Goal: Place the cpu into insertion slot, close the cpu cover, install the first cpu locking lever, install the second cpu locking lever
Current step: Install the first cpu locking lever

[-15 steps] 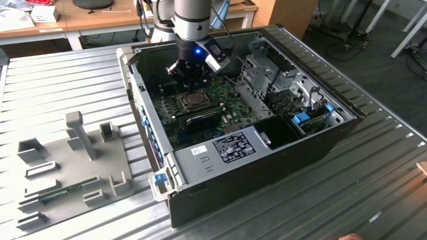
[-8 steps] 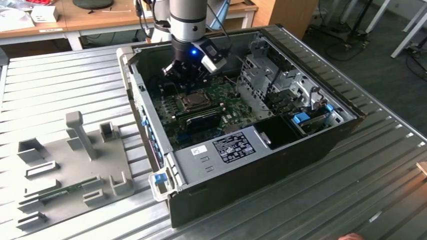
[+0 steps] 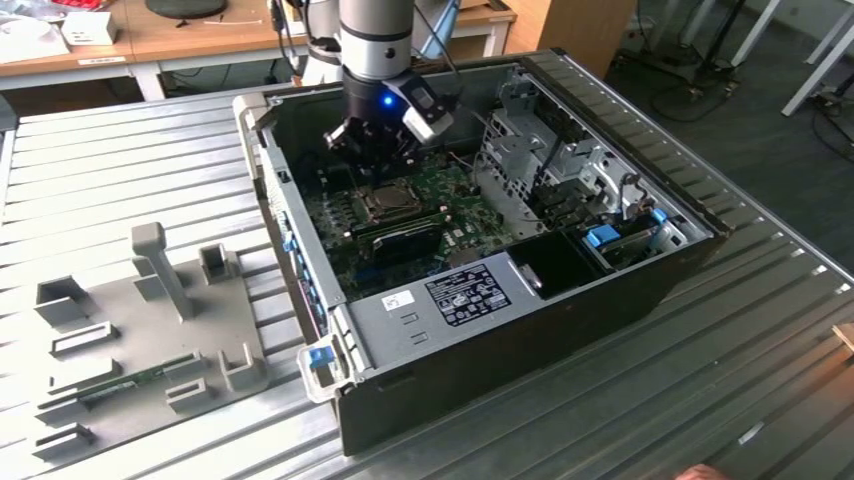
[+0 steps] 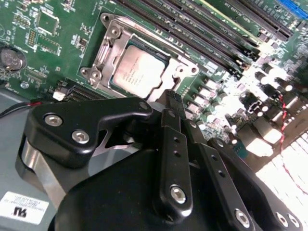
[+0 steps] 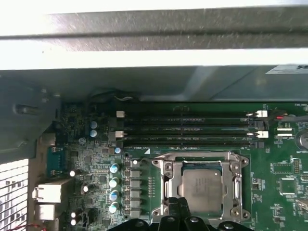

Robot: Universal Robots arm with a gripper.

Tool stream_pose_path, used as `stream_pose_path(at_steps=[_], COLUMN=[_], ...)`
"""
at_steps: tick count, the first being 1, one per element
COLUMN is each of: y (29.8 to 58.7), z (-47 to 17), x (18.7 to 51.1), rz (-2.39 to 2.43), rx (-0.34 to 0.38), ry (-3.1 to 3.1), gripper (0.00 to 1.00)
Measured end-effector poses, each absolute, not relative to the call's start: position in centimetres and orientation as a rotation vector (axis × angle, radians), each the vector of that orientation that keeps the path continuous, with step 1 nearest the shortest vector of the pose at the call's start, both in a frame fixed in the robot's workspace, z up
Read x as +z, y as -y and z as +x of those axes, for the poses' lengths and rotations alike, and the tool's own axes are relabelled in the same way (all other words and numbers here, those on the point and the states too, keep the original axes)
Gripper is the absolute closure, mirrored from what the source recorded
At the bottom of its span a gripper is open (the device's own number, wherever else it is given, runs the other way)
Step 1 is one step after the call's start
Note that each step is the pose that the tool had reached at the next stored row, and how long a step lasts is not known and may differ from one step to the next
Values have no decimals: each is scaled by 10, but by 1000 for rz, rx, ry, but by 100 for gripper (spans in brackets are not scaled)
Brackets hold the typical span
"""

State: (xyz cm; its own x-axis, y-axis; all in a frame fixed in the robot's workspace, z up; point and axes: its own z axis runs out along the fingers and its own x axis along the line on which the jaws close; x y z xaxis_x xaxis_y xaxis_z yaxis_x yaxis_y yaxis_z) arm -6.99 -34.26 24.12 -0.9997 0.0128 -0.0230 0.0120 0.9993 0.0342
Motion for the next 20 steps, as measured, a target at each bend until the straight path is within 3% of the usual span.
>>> stream_pose_path(at_steps=[20], y=[343], z=[-105], x=[248], rz=[19], rx=[53], ry=[-3109], gripper=[90])
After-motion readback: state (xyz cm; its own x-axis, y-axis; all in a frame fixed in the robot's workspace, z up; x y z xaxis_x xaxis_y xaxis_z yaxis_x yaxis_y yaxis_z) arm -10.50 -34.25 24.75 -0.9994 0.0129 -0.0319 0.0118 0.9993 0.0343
